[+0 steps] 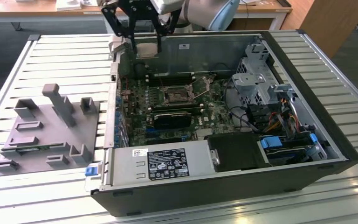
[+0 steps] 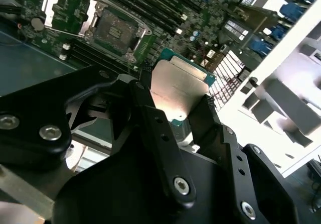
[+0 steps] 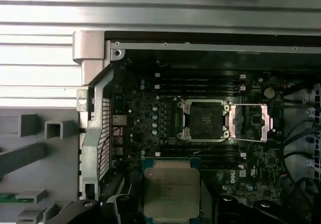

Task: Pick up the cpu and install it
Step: 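Pick up the cpu and move it towards the insertion slot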

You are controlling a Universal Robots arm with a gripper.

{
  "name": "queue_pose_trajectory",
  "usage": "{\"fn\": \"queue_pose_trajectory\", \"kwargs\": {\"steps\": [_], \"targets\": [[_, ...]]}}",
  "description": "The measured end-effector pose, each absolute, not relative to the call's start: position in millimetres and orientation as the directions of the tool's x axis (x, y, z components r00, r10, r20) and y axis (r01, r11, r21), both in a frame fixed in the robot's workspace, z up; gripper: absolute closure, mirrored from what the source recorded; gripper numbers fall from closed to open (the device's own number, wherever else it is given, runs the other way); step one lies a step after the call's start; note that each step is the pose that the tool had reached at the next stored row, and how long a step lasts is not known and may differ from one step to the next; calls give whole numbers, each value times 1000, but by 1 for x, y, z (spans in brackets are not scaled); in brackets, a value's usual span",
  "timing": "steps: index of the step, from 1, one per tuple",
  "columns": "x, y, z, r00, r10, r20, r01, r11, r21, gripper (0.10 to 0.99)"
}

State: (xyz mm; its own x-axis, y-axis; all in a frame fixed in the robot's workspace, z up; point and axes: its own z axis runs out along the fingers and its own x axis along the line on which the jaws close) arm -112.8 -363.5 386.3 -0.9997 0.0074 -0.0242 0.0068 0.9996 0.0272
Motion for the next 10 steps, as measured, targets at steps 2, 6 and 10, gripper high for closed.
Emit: {"fn": "queue_pose_trajectory", "kwargs": {"steps": [2,6,10], "targets": [[-105,-361,385,-1000,7,-24,7,1000,27,545],[-94,-354,383,-1000,7,-24,7,1000,27,545],[-84,-345,381,-1000,7,-24,7,1000,27,545]]}}
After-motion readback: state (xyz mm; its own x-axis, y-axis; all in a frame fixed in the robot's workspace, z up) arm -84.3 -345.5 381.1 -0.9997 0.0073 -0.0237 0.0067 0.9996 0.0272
